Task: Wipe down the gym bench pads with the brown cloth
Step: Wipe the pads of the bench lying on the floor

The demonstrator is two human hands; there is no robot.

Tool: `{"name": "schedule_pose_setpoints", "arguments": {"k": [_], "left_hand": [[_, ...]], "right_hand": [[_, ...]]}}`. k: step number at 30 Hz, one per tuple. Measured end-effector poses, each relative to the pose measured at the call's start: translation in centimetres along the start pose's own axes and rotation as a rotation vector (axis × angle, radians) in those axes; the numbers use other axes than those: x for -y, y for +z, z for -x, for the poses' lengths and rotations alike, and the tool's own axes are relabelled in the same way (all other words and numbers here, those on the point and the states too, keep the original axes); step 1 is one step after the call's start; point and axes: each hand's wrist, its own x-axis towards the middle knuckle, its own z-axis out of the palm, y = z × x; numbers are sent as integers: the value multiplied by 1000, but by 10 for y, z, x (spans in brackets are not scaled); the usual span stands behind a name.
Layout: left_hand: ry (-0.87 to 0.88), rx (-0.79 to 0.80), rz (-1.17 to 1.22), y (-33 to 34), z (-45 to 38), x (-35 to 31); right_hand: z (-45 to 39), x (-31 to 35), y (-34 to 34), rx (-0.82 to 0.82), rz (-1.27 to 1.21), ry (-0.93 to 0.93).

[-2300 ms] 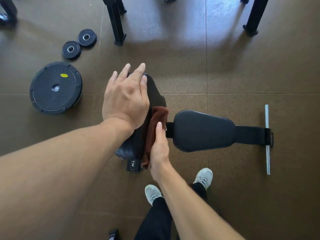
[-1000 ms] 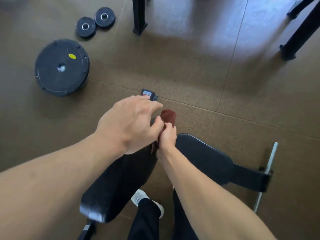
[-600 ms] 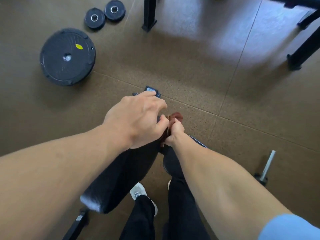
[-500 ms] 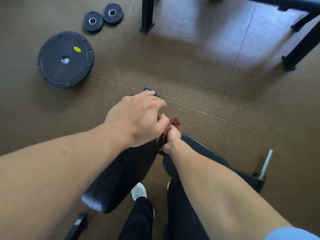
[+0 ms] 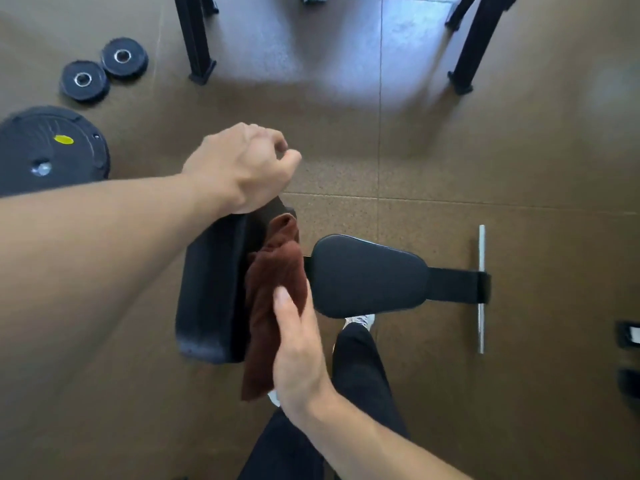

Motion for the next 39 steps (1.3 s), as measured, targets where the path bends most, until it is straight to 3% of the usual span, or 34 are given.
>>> {"name": "schedule_pose_setpoints", "arguments": {"k": [2, 6, 11, 15, 17, 20, 23, 25, 27, 31, 34, 35, 39], "left_hand": [[17, -32, 36, -2, 3, -2], [30, -90, 0, 2, 3, -1], [40, -15, -331, 12, -11, -8], [42, 204, -710, 35, -23, -18], [62, 178, -894, 65, -21, -25], [-34, 161, -771, 140, 6, -55], [-31, 178, -458, 223, 27, -74], [7, 227, -286, 261, 31, -72], [-43, 232, -143, 287, 31, -65], [-252, 282, 141, 343, 27, -45], [-353, 337, 236, 379, 27, -35], [-372, 338, 265, 388, 28, -33], [-466, 249, 378, 416, 31, -29]], "right_hand": [[7, -9, 19, -21, 142, -59], [-36, -35, 25, -199, 106, -33], [-89, -104, -18, -315, 118, 452], [-95, -142, -41, -340, 26, 626], [-88, -149, -55, -340, -36, 735], [-79, -153, -89, -337, -354, 898], [-79, -148, -140, -455, -397, 772], [-87, -137, -176, -526, -238, 573], [-100, -123, -208, -505, 92, 338], [-151, -116, -258, -158, 842, -142], [-205, -155, -285, 251, 1607, -74], [-218, -168, -290, 336, 1756, -72], [-255, -200, -280, 322, 1860, -294]]}}
